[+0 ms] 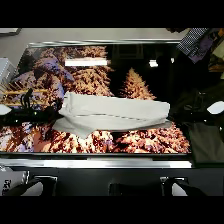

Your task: Fold the clothes and pants, and hang the long-sleeved shirts on hangers.

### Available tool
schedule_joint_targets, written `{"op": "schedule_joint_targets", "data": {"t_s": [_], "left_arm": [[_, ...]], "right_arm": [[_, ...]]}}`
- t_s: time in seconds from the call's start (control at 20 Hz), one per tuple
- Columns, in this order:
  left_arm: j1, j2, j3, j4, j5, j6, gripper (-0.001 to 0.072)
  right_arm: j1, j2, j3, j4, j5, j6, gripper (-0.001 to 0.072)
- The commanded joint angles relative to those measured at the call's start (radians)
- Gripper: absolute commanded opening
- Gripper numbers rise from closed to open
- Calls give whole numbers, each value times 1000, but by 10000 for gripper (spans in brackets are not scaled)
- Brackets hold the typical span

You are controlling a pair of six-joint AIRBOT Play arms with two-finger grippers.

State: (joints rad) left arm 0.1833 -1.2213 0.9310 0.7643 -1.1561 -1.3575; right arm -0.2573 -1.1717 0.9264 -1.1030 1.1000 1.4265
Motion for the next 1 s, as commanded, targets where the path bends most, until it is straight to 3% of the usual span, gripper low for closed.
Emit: {"op": "schedule_joint_targets", "data": {"t_s": [0.0, 0.4, 0.75, 0.8, 0.9, 0.95], "left_arm": [[-47, -231, 236, -6, 20, 23, 19], [-74, -515, 603, -6, 21, -73, 18], [-94, -645, 690, -6, 21, -102, 21], [-98, -653, 689, -6, 21, -102, 40], [-103, -657, 690, -6, 30, -101, 212], [-102, -654, 690, -6, 31, -101, 270]], "right_arm": [[13, -122, 69, 11, -82, 17, 27], [13, -277, 227, 10, -116, 50, 28], [13, -371, 245, 29, -115, 55, 32], [13, -377, 245, 28, -111, 60, 65], [10, -378, 247, 31, -101, 105, 282], [0, -378, 255, 38, -74, 129, 357]]}}
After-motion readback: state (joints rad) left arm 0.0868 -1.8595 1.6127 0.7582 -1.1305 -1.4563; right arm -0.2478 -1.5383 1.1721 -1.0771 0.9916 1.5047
